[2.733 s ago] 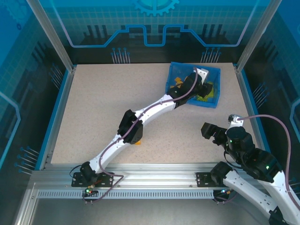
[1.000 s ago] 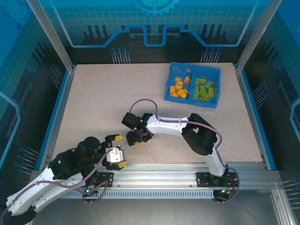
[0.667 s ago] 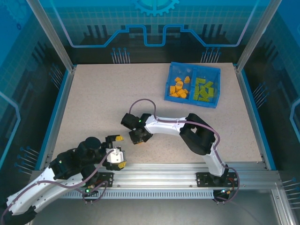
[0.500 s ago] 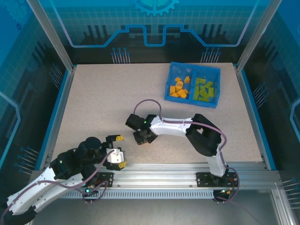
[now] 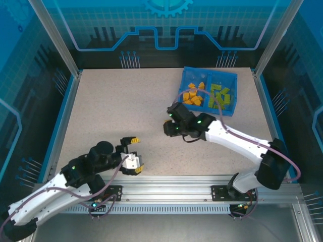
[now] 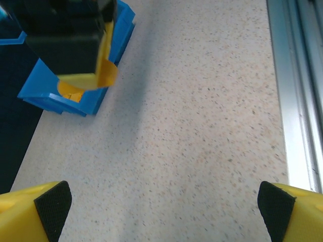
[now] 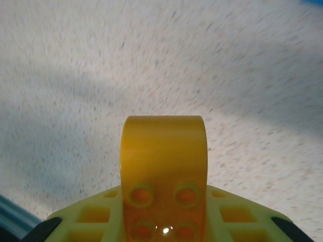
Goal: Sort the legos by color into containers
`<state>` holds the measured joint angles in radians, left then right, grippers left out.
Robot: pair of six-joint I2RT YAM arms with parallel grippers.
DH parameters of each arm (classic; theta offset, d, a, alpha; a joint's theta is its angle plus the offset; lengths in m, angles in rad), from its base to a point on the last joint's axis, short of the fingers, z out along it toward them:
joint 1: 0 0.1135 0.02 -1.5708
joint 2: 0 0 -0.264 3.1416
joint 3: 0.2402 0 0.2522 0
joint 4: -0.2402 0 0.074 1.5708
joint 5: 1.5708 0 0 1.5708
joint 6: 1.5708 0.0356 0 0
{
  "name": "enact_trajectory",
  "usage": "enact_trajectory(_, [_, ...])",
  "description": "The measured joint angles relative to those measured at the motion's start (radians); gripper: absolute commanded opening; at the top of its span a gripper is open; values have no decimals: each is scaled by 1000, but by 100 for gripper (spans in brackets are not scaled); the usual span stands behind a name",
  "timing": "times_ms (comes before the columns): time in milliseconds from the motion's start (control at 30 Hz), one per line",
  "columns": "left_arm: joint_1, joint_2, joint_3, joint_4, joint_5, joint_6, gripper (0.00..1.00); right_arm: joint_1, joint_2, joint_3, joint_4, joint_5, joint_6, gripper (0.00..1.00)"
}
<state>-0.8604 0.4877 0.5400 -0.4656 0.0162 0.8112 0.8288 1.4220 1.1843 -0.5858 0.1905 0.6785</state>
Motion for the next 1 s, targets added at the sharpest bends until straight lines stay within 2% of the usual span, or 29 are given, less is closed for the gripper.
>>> enact_trajectory(133, [29,198,85,111,19,-13,99,-131,-65,-8,2,16,-49,24])
enact_trajectory(267, [126,368,156,237,93,-93,99,-293,-12,36,0,63,-124,24])
enact_trajectory(400, [233,462,172,329,172,-219,99,-407,182,200,18,121,-197,24])
enact_trajectory(467, [255,483,175,344,189,-274,99,-444,291,304,23,144,-225,24])
enact_trajectory(633, [263,506,214,335,190,-397,99,-508,591,625,17,148,-270,26])
enact_trajectory(833, [271,508,269,299,164,-471,99,-551,863,949,-51,57,-255,30])
enact_trajectory(900, [272,510,275,283,159,-474,99,-562,930,1032,-80,24,-246,35])
enact_trajectory(1000, [272,523,288,247,142,-481,99,-572,997,1110,-124,-16,-236,50])
